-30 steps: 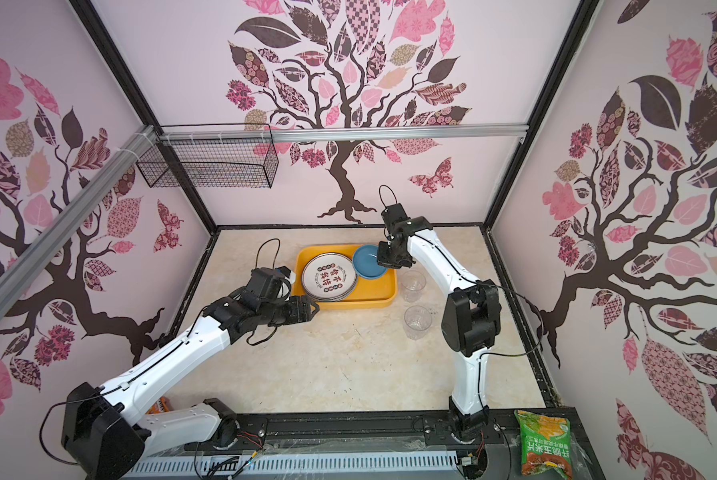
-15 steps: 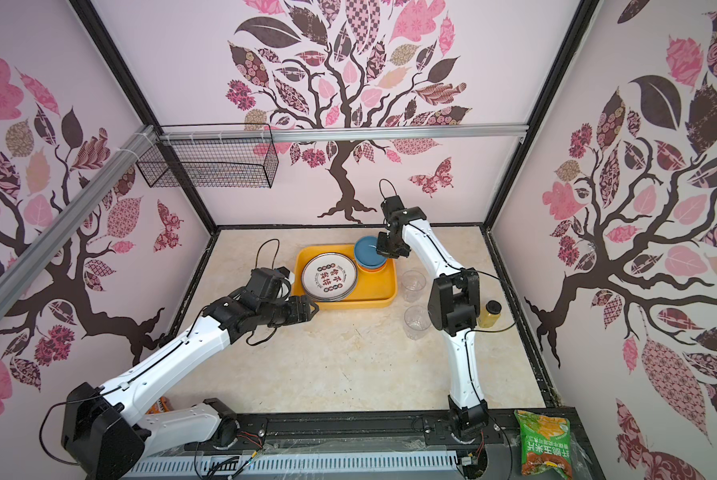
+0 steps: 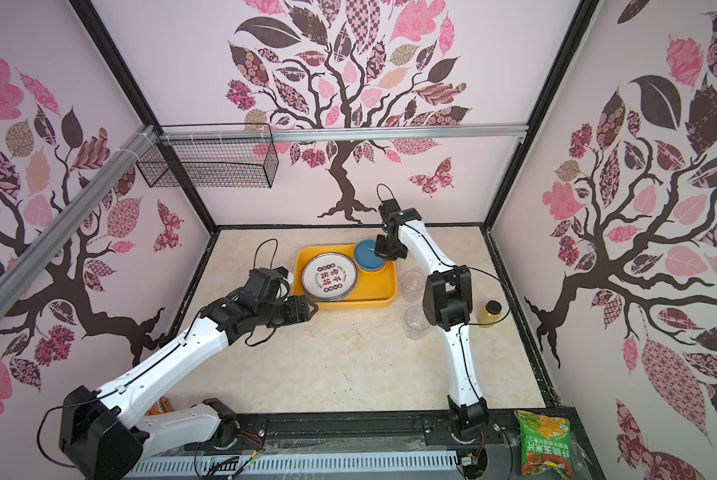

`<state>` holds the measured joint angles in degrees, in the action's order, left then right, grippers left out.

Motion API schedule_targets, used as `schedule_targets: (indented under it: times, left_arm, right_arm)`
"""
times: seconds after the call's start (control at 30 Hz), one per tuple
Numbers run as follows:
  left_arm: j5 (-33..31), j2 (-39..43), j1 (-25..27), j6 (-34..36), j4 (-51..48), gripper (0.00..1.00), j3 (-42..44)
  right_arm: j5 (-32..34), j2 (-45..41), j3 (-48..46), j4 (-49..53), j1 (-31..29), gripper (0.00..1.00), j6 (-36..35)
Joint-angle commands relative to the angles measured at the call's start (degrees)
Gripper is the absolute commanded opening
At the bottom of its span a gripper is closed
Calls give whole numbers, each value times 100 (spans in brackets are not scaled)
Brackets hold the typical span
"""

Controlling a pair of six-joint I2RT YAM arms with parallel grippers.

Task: Place the mixed dishes into the plastic bin
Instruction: 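Lower the grey-blue bowl onto the orange bowl in the bin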

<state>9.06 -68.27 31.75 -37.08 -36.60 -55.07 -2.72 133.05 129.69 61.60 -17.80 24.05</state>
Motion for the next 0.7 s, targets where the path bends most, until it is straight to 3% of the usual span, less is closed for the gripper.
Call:
schedule_targets:
  times: [0.0,0.67]
  left_arm:
    - [-18,122,-29,-44,10,78,101]
    - [43,177,-30,-153,96,78,302]
  right_arm:
    - [106,225,281,106,22,6,29]
    - [235,449,487,97,49,12,90]
